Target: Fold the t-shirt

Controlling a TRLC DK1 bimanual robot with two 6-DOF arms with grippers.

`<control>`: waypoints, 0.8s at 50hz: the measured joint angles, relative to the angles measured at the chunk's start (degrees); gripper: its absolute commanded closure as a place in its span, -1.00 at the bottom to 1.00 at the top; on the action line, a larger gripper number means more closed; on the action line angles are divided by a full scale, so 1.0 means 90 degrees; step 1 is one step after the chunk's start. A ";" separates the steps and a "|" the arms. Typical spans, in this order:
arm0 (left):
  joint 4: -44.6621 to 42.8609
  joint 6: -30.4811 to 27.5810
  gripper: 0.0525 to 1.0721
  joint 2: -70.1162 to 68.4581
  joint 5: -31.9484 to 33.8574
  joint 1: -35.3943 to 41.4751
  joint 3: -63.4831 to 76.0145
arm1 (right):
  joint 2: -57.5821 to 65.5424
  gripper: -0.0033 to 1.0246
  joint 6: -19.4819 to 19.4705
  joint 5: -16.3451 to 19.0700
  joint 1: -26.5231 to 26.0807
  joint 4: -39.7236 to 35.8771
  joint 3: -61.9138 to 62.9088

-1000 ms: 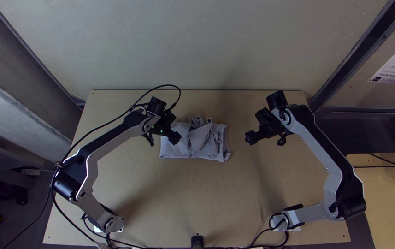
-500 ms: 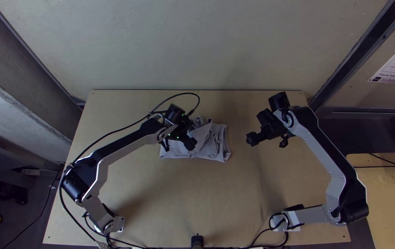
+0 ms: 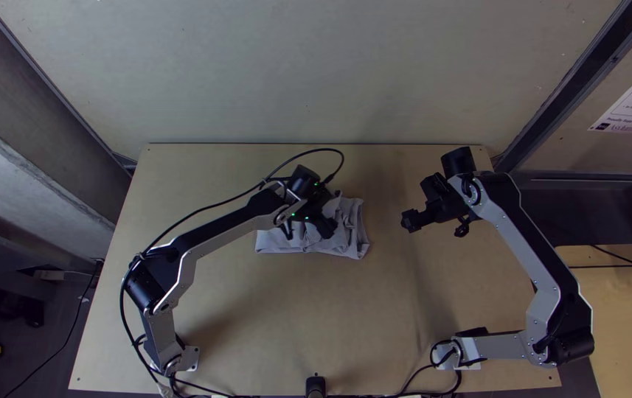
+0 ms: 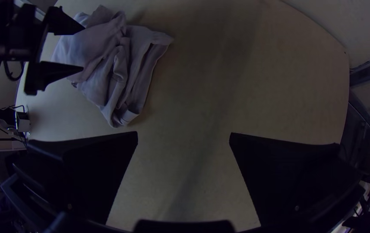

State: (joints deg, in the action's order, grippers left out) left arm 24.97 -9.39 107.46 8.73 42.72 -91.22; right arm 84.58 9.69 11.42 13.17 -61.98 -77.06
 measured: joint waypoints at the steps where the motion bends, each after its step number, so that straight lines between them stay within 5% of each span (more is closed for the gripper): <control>1: -0.0034 0.0000 -0.91 0.0000 0.0002 0.0056 -0.0073 | 0.0000 -0.90 0.0000 0.0000 -0.0015 0.0000 0.0000; 28: 0.0002 0.0163 -0.91 -0.0068 0.0287 0.0765 -0.0617 | -0.0075 -0.90 0.0022 0.0000 -0.0175 0.0000 0.0000; 40: 0.0007 0.0134 -0.91 -0.1175 -0.0274 0.0595 0.0418 | -0.0461 -0.90 0.0010 0.0000 -0.0175 0.0124 0.0102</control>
State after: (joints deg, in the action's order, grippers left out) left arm 25.04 -8.19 96.88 6.26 48.07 -87.46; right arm 80.42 9.78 11.42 11.60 -60.86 -76.14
